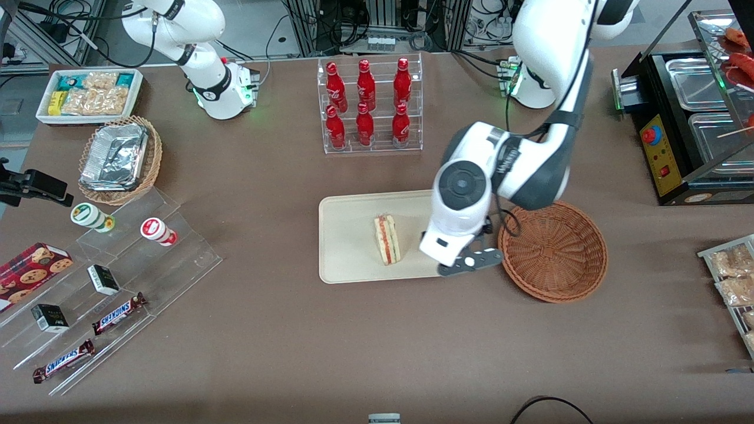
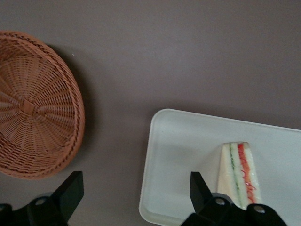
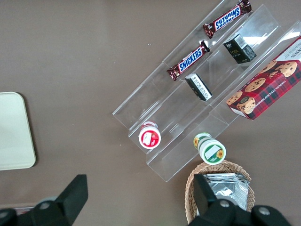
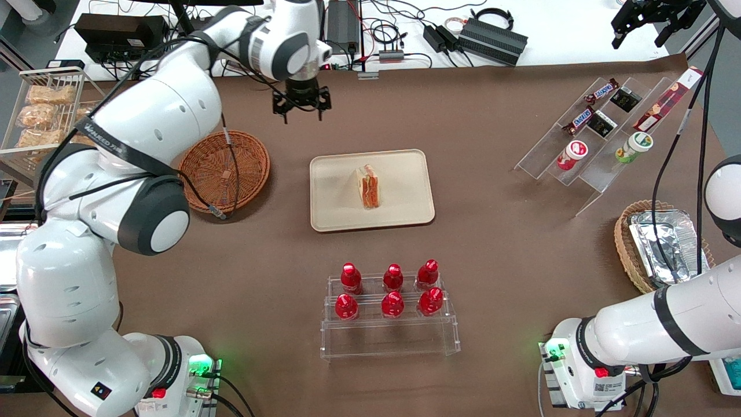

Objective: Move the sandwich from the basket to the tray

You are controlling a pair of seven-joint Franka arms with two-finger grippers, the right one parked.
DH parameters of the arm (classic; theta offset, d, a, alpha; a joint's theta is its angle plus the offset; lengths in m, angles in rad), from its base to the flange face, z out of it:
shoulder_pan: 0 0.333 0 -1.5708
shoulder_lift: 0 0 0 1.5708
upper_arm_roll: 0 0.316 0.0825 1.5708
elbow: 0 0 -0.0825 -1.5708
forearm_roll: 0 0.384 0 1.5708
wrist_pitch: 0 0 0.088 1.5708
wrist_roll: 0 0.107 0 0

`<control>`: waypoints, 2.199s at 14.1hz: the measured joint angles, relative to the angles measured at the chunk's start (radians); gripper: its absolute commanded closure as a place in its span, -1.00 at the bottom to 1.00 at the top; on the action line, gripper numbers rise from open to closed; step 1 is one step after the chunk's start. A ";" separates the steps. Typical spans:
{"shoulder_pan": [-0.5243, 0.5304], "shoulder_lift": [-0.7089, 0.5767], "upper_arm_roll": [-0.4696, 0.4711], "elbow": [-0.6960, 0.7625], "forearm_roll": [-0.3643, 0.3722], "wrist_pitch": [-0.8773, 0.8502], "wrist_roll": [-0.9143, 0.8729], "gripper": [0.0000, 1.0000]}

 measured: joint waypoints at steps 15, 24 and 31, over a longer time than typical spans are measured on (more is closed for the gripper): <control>0.003 -0.335 0.291 -0.164 -0.070 -0.248 0.686 -1.00; 0.415 -0.411 -0.050 -0.165 -0.062 -0.267 0.710 -1.00; 0.642 -0.482 -0.227 -0.171 -0.031 -0.310 0.735 -1.00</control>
